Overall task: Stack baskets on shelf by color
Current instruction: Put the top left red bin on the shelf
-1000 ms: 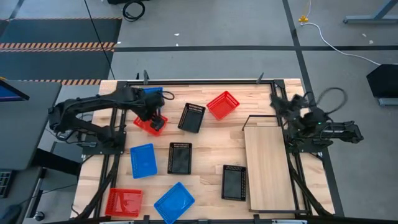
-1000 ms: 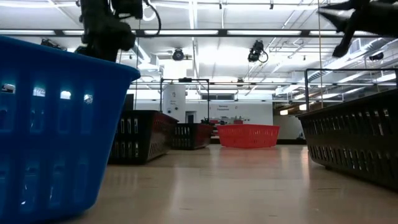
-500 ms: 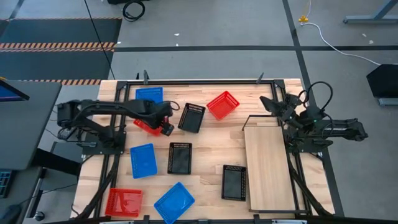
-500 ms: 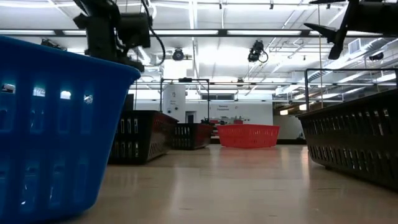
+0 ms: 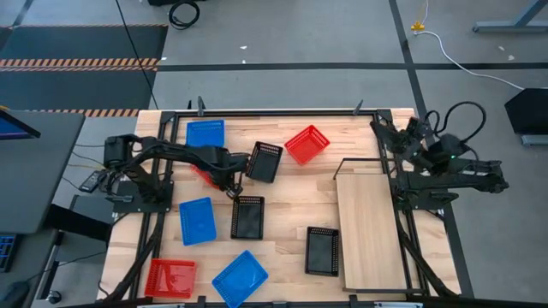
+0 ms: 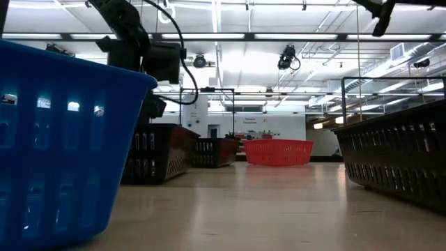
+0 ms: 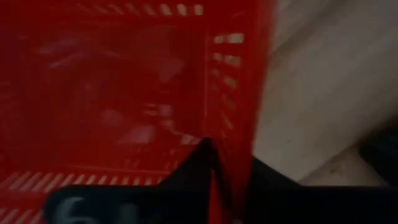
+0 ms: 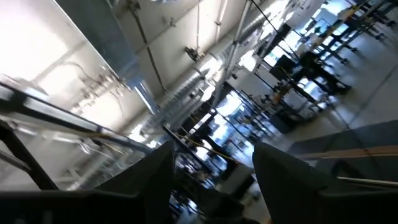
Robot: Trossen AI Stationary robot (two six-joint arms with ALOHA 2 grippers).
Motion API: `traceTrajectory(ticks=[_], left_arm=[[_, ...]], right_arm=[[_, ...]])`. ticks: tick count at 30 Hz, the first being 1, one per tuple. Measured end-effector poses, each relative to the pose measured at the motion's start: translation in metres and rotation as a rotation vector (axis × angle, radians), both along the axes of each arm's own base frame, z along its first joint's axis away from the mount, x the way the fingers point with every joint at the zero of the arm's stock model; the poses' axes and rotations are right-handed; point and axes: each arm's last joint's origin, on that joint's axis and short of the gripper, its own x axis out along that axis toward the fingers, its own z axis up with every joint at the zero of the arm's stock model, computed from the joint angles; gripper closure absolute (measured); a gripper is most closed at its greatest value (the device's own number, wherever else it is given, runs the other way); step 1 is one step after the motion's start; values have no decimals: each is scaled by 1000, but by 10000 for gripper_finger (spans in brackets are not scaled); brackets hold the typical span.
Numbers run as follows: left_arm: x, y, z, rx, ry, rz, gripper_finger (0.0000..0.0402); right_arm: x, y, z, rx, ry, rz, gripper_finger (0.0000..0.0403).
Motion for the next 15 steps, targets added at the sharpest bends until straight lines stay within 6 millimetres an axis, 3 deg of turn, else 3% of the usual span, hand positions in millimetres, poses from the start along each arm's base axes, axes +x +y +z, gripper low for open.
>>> traceTrajectory(ticks=[3, 7, 15], left_arm=[[10, 2, 19, 8, -38, -79, 389], [27, 3, 59, 35, -99, -220, 396], [53, -10, 141, 186, -270, -729, 398]], right_arm=[[-4, 0, 15, -22, 71, -17, 183], [-10, 0, 37, -44, 144, -29, 183], [-4, 0, 65, -78, 599, -18, 183]])
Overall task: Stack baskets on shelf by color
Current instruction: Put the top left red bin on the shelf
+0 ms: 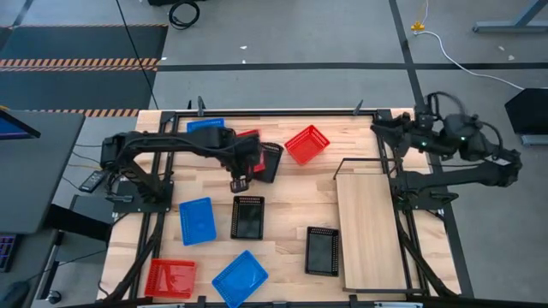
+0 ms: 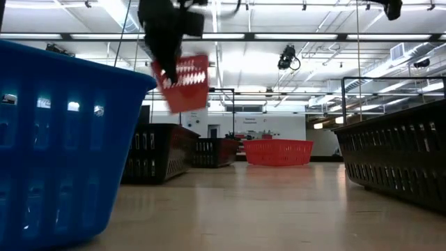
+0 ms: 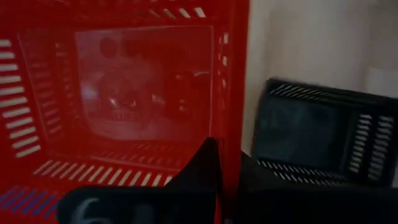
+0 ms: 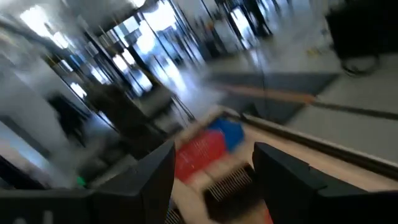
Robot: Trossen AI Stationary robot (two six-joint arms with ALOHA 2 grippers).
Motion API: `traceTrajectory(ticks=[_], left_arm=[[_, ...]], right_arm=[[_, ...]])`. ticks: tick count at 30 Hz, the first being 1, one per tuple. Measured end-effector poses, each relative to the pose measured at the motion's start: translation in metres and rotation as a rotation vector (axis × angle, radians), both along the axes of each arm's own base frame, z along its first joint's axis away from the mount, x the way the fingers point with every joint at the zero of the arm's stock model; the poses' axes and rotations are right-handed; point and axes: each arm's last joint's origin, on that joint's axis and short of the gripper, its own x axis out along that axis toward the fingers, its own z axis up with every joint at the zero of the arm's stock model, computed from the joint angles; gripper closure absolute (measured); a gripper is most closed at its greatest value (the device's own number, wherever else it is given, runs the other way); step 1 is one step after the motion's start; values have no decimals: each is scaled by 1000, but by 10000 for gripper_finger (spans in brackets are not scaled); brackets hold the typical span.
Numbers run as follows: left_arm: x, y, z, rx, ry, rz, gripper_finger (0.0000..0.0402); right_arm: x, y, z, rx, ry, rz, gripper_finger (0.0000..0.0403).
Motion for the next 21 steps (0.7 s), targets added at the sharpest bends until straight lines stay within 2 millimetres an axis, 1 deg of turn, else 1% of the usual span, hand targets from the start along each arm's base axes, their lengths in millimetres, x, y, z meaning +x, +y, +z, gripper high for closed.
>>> traceTrajectory(ticks=[4, 6, 8, 10, 15, 18, 21], left_arm=[[8, -14, 27, 137, -97, -406, 398], [11, -21, 34, 179, -152, -576, 397], [16, -26, 38, 213, -220, -690, 396], [18, -31, 40, 251, -248, -762, 396], [23, -33, 36, 287, -248, -839, 398], [25, -36, 33, 295, -246, -885, 399], [27, -38, 25, 280, -196, -918, 399]], right_arm=[[20, 0, 11, -10, 145, 32, 184], [36, 0, 15, -15, 197, 67, 184], [53, 0, 18, -1, 235, 85, 184], [73, -1, 19, 45, 265, 90, 184], [122, -5, 15, 150, 357, 158, 184], [147, -11, 13, 221, 388, 185, 184], [168, -18, 12, 287, 417, 227, 184]])
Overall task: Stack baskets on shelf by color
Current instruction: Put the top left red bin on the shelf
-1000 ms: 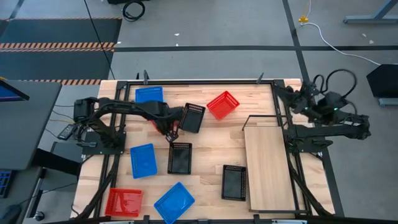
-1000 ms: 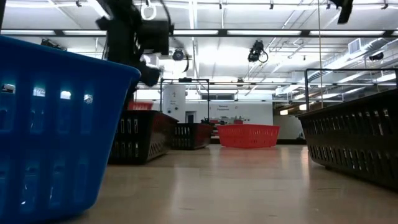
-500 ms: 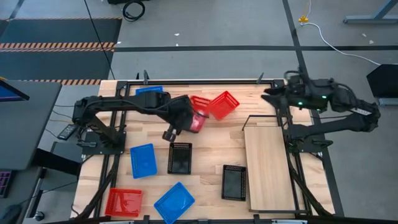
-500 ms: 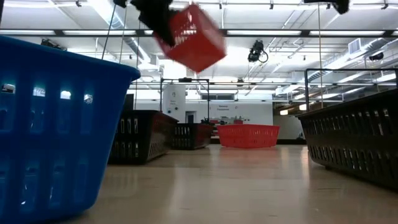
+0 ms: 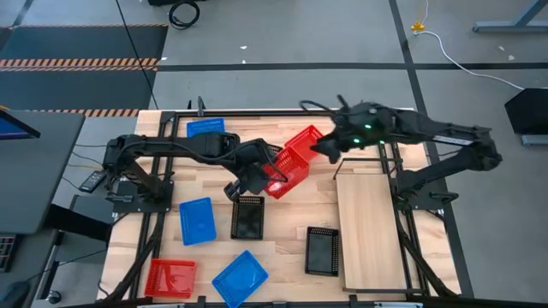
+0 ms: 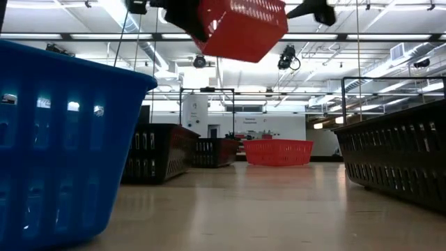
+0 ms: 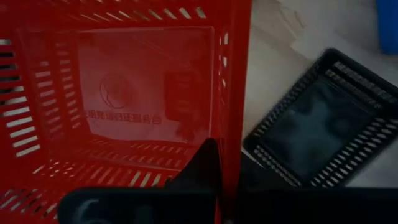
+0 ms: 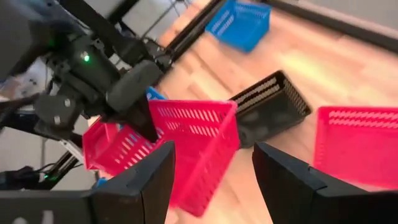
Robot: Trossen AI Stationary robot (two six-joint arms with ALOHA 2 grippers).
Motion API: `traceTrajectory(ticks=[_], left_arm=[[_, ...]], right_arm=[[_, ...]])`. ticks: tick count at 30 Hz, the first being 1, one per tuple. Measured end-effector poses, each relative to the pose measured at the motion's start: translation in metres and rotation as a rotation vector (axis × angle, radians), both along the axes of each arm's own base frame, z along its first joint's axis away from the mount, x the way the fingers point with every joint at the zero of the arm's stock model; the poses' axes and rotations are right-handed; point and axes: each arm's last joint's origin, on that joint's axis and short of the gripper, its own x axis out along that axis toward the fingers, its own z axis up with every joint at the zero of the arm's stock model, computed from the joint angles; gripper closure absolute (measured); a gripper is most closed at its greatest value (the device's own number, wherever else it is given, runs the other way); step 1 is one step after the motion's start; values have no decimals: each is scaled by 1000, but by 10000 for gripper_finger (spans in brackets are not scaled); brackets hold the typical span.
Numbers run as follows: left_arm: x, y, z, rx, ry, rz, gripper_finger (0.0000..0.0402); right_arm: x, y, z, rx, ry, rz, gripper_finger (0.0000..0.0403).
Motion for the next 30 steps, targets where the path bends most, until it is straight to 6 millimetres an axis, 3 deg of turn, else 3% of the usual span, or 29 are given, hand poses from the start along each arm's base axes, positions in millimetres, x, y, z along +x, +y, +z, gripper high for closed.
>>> traceTrajectory(ticks=[12, 16, 22, 27, 30], left_arm=[[2, -2, -6, 21, 23, -34, 398], [2, -1, -6, 33, 24, -25, 398], [3, -4, -5, 34, 11, -33, 395], [3, -4, 0, 38, -30, -26, 388], [2, -2, 2, 49, -32, 28, 379]], right_arm=[[58, -12, -30, 204, 235, 86, 197], [64, -12, -47, 264, 349, 87, 205], [77, -12, -56, 361, 340, 138, 210], [73, -16, -61, 391, 405, 119, 213], [67, -18, -62, 369, 445, 101, 235]])
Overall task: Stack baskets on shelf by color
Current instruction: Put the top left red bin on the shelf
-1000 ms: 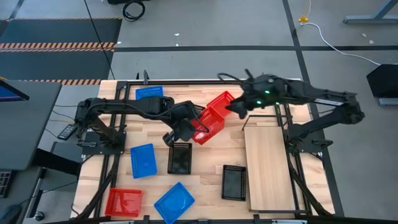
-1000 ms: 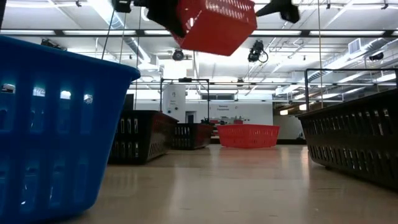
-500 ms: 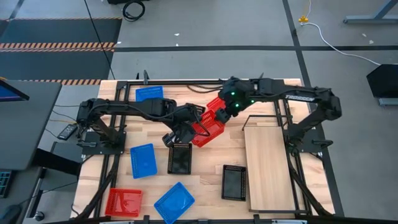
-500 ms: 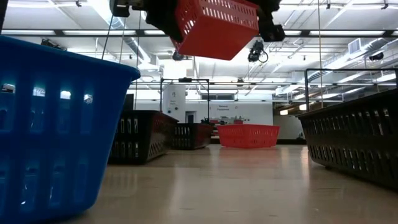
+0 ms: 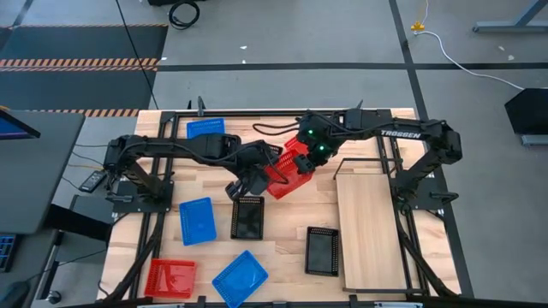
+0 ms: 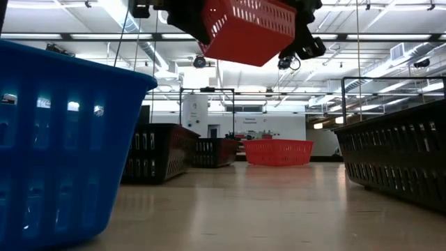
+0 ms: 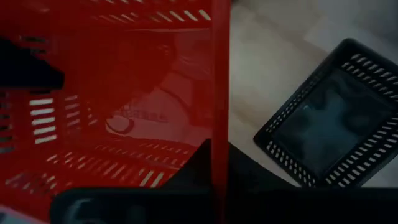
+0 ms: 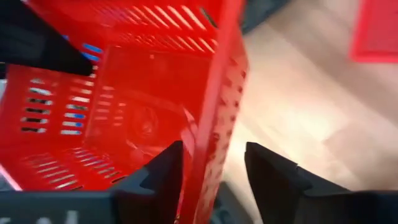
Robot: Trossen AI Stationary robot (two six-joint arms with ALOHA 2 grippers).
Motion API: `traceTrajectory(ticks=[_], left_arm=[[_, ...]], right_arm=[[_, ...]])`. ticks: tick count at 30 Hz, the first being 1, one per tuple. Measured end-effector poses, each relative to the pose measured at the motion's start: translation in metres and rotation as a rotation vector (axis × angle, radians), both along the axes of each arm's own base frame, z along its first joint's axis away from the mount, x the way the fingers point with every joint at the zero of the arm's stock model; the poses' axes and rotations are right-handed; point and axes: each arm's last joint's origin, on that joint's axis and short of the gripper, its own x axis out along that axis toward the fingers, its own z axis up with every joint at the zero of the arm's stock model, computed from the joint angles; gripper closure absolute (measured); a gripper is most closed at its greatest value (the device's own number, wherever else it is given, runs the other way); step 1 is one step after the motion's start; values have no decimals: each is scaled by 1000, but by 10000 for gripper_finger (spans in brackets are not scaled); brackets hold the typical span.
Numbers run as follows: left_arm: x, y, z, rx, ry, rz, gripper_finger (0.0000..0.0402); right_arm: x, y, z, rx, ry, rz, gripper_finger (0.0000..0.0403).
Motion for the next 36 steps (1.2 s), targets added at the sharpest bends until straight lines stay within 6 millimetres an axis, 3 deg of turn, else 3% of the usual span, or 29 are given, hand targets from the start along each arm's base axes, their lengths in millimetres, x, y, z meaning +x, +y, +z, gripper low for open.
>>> traceTrajectory(ticks=[3, 6, 8, 13, 22, 29, 33, 36], left_arm=[[0, 0, 2, 3, -13, 30, 364], [0, 0, 6, -22, -39, 61, 342], [0, 0, 7, -53, -54, 103, 326], [-3, 0, 12, -114, -65, 213, 287], [-25, 5, 51, -113, -265, 339, 237], [-35, 26, 59, -282, -291, 621, 235], [-32, 34, 60, -406, -303, 652, 242], [-28, 36, 64, -481, -339, 624, 249]], right_arm=[[-3, 0, 1, -34, 7, 17, 287], [-4, 0, 2, -59, 1, 41, 364], [-5, -1, 1, -78, 2, 57, 390], [-8, 0, 2, -76, 12, 80, 390], [-32, 2, 6, -58, 144, 68, 397], [-75, 38, 33, -103, 209, -49, 398], [-103, 54, 45, -128, 232, -210, 398], [-124, 63, 44, -122, 262, -341, 398]])
